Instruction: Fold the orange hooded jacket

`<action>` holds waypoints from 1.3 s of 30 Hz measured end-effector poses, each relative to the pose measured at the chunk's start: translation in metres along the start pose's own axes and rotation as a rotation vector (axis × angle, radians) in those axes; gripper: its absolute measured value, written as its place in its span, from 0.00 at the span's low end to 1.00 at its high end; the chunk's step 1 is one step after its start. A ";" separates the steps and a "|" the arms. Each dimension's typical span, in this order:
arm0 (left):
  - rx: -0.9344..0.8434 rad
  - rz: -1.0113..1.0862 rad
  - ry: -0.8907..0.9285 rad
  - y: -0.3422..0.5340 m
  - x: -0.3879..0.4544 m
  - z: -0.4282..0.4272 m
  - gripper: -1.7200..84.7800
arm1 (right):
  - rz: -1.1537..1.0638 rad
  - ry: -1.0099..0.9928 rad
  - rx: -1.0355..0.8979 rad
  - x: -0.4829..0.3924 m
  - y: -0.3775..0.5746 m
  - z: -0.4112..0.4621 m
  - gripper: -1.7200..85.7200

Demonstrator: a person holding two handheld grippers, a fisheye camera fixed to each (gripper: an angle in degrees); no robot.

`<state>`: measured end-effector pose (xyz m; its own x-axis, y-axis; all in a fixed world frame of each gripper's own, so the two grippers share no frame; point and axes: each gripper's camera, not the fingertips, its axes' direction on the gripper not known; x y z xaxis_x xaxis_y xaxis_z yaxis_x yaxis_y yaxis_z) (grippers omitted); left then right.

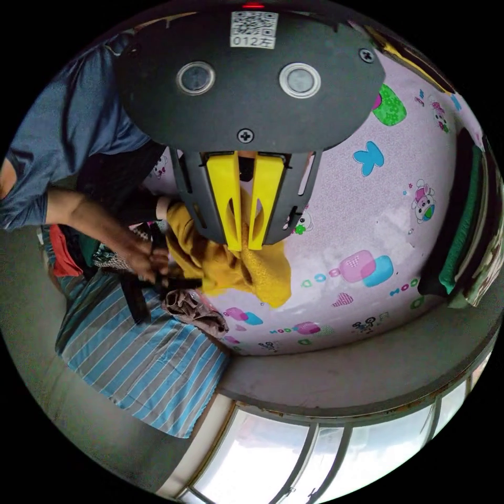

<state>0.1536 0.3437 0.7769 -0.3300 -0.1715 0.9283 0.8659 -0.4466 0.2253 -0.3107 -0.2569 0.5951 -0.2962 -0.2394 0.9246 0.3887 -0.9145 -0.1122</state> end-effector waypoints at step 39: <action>0.038 -0.054 -0.194 0.121 -0.001 -0.026 0.03 | -0.245 0.934 -0.150 -0.233 -0.099 -0.050 0.01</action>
<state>0.2494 0.2672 0.7952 -0.3008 0.0261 0.9533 0.8636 -0.4166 0.2839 -0.3242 -0.1270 0.3726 -0.9512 -0.1403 0.2750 0.1285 -0.9899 -0.0606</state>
